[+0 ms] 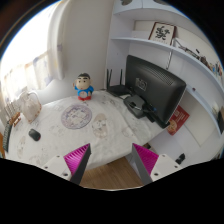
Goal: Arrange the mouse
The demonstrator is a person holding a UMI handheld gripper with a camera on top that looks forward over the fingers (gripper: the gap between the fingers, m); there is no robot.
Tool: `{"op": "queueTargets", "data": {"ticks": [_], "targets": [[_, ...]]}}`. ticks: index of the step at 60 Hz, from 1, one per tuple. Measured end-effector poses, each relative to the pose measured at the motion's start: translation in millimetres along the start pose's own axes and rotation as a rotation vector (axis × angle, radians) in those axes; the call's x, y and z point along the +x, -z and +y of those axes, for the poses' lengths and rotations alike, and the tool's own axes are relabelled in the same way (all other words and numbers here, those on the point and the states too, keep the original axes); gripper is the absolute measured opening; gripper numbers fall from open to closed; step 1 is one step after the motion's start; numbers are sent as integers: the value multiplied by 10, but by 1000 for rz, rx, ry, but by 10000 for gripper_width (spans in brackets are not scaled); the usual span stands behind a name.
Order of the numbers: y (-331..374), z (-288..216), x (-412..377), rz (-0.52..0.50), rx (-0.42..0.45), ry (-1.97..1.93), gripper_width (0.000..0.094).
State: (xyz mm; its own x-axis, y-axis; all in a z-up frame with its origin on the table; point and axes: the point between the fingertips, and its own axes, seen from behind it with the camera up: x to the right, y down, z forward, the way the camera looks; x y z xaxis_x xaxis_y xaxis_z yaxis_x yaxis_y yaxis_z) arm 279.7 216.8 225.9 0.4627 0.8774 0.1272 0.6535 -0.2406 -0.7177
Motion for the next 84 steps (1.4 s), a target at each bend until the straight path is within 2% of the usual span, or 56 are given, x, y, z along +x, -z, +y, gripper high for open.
{"op": "queueTargets", "data": {"ticks": [9,18,43,54,67,84], "targets": [[-57,2,-257,-22,2,24,858],[-136,49,-835,-80,-2,62,859],[-81,517,-3047,-357,-35,265,860],[-137,668,-3757,-426,6,304,854],[-665,773,-4424,-486,125,285,855],[-1573,728,-4953,-472,165,282,856]]}}
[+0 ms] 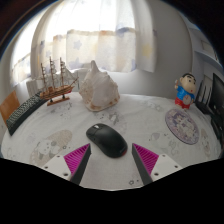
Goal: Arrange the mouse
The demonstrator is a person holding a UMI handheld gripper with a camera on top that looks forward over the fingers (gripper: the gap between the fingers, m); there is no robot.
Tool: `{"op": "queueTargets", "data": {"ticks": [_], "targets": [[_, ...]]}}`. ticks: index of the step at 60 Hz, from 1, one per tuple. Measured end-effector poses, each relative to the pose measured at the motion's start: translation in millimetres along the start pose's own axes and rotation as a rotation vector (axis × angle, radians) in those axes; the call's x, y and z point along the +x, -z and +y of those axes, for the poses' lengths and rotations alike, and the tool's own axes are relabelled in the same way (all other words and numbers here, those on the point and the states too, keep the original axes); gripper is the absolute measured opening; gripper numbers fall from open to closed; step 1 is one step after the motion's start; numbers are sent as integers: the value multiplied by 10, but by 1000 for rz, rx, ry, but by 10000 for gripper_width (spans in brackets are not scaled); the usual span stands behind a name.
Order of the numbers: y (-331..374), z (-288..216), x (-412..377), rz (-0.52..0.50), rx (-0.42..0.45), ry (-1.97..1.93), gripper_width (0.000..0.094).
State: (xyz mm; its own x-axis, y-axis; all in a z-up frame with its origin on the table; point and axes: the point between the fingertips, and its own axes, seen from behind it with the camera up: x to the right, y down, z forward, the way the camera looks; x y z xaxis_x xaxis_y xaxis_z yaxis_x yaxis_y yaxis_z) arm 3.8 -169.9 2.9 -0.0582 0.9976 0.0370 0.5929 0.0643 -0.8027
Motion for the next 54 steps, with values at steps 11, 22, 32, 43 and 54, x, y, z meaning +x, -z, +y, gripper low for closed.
{"op": "queueTargets", "data": {"ticks": [11,22,32,43,54], "targets": [[-419,-199,90,19,1,-9,856],[-709,-397,250,62,-3,5,856],[-844,-426,251,55,-25,-14,769],[-838,-445,169,31,-57,13,461],[-215,-1139,610,97,24,-10,447]]}}
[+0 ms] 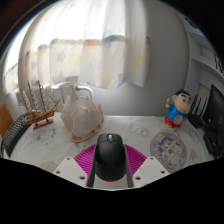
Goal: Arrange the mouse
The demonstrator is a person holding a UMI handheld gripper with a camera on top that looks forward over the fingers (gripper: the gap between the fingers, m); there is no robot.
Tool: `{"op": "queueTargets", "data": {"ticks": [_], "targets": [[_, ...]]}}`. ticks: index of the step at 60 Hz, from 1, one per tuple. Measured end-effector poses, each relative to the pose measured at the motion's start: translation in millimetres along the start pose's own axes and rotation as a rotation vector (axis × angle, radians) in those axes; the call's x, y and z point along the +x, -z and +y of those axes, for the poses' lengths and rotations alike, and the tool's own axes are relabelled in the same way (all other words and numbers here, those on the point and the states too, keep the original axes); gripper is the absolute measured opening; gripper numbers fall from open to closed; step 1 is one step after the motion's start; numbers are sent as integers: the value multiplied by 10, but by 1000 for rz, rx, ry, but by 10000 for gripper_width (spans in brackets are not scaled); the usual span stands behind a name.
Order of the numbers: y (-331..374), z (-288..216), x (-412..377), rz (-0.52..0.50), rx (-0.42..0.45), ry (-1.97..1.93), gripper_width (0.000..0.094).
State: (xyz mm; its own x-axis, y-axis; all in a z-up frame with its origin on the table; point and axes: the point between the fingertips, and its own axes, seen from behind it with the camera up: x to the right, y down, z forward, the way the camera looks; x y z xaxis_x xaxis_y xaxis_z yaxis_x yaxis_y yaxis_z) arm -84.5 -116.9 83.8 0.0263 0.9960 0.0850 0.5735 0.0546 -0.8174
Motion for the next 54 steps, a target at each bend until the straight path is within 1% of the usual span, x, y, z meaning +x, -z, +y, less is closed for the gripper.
{"op": "queueTargets", "data": {"ticks": [6,10,13,17,23,29,35,42,46,49,51,52,53,54], "targets": [[328,-518,451,25,74,-8,446],[413,-804,866,50,109,10,446],[411,-935,1205,83,128,20,445],[321,-957,1645,121,125,10,445],[66,-750,2166,143,86,-37,445],[-281,-328,2520,135,24,-66,443],[-623,188,2622,78,-58,-76,441],[-897,631,2621,15,-114,-55,452],[-964,771,2626,0,-140,-57,496],[-965,781,2647,-10,-149,-57,608],[-933,762,2665,-11,-157,-56,742],[-907,747,2677,-11,-161,-58,836],[-875,724,2698,-7,-164,-63,872],[-829,698,2721,-1,-168,-70,843]]}}
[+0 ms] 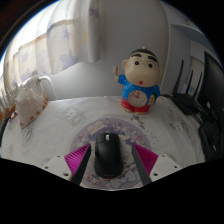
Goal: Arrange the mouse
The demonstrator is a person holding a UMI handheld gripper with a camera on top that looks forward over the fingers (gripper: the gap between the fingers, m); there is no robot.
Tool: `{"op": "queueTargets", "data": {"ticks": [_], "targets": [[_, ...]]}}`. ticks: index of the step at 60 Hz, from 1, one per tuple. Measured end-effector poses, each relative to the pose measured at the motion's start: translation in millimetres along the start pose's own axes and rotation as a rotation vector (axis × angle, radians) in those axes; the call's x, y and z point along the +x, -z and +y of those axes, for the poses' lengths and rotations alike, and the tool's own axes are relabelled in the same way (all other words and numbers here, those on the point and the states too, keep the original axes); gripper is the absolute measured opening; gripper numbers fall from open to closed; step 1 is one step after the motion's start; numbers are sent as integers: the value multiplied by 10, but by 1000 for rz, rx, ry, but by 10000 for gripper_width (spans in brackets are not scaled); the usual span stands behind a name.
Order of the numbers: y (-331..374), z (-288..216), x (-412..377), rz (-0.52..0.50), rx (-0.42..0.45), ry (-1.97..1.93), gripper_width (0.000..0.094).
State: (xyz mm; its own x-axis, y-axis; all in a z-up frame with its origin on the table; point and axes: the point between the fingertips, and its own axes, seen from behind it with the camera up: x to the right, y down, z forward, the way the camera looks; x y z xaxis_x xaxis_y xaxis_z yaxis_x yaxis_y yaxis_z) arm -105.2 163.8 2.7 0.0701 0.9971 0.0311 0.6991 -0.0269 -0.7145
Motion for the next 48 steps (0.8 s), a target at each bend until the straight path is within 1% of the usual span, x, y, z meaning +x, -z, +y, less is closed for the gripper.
{"op": "queueTargets", "data": {"ticks": [5,10,15,24,31,42,48], "targets": [[366,-115,29,1,-18,-44,852],[890,-184,62,1,-46,-59,852],[1435,-151,119,14,-80,-51,853],[2142,-8,152,4,-95,12,851],[2373,76,241,27,-78,6,850],[2407,205,283,41,-82,-6,849],[2399,256,179,13,-93,-15,851]]}}
